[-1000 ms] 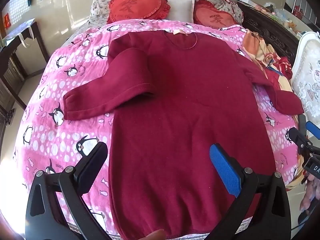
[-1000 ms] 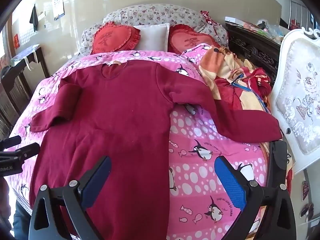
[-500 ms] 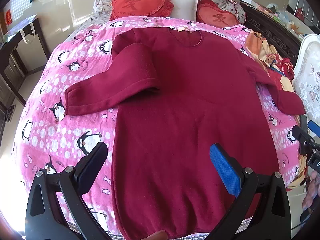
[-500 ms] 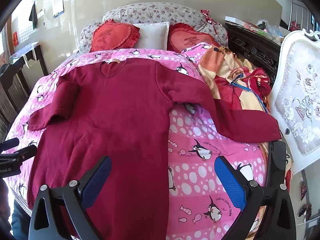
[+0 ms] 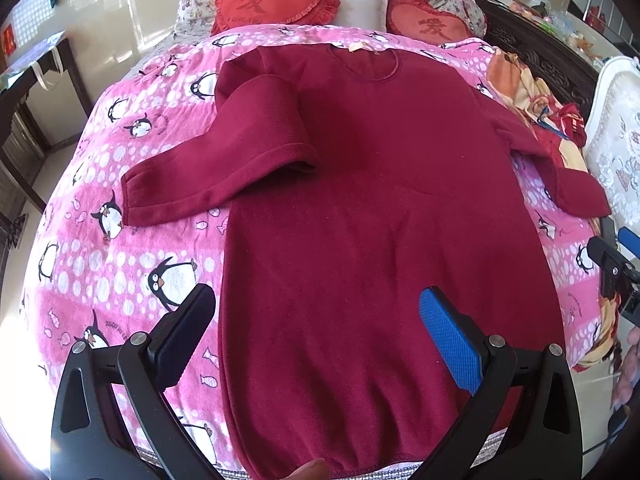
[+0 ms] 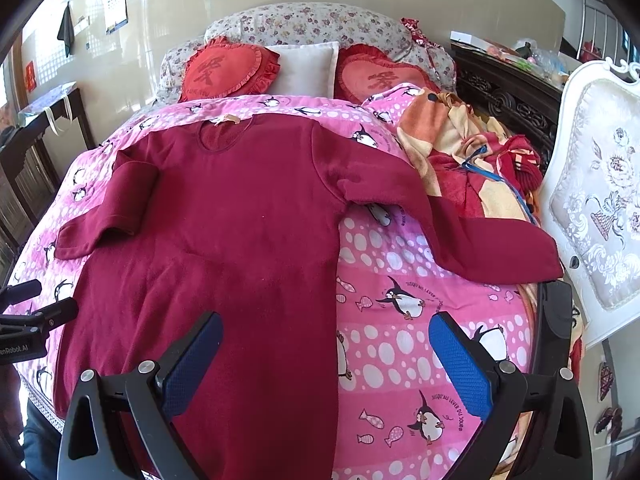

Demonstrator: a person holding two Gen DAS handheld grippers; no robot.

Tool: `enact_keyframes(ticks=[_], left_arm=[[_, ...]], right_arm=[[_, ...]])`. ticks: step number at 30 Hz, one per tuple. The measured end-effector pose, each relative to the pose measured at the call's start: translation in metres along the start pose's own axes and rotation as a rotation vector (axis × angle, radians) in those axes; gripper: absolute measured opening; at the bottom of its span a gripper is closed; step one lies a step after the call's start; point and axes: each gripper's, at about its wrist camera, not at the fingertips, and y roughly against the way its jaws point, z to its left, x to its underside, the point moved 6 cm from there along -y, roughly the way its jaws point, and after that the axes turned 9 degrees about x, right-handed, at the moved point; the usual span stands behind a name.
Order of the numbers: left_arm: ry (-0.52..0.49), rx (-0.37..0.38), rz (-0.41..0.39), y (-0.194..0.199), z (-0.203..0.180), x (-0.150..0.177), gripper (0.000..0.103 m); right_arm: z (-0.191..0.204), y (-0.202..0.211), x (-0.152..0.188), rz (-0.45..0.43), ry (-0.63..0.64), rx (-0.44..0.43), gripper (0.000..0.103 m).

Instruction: Fold small clothes

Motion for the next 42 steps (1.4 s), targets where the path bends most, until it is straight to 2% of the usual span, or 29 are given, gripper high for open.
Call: enact_keyframes(ticks=[5, 8, 12, 21, 23, 26, 32, 35, 42], left_arm=[[-0.002, -0.003, -0.034, 0.006, -0.001, 0.001, 0.103], [0.024, 0.061, -0.007, 0.002, -0.002, 0.004, 0.102], [0.019, 0.079, -0.027, 0.005, -0.004, 0.004, 0.1], [0.035, 0.049, -0.084, 0.007, 0.002, 0.004, 0.1], [0.022, 0.054, -0.072, 0.006, 0.001, 0.006, 0.1], [-0.034, 0.022, -0.052, 0.005, -0.002, 0.008, 0.1], [-0.024, -0.001, -0.048, 0.004, 0.005, 0.009, 0.1], [-0.022, 0.034, -0.052, 0.006, 0.004, 0.01, 0.1], [-0.015, -0.006, -0.043, 0.004, 0.005, 0.01, 0.1]], right_arm=[[-0.003, 0.002, 0.002, -0.001, 0.003, 0.001, 0.102], [-0.001, 0.001, 0.0, 0.002, 0.002, 0.001, 0.102], [-0.003, 0.002, 0.0, -0.001, 0.002, 0.004, 0.102], [-0.003, 0.002, -0.004, -0.002, 0.001, 0.006, 0.102], [-0.005, 0.002, -0.004, -0.003, -0.001, 0.007, 0.102], [-0.003, 0.0, -0.004, 0.0, -0.001, 0.01, 0.102], [-0.004, 0.001, -0.004, -0.002, -0.003, 0.01, 0.102], [-0.004, 0.0, -0.005, -0.003, -0.001, 0.009, 0.102], [-0.005, 0.002, -0.005, -0.007, 0.004, 0.009, 0.102]])
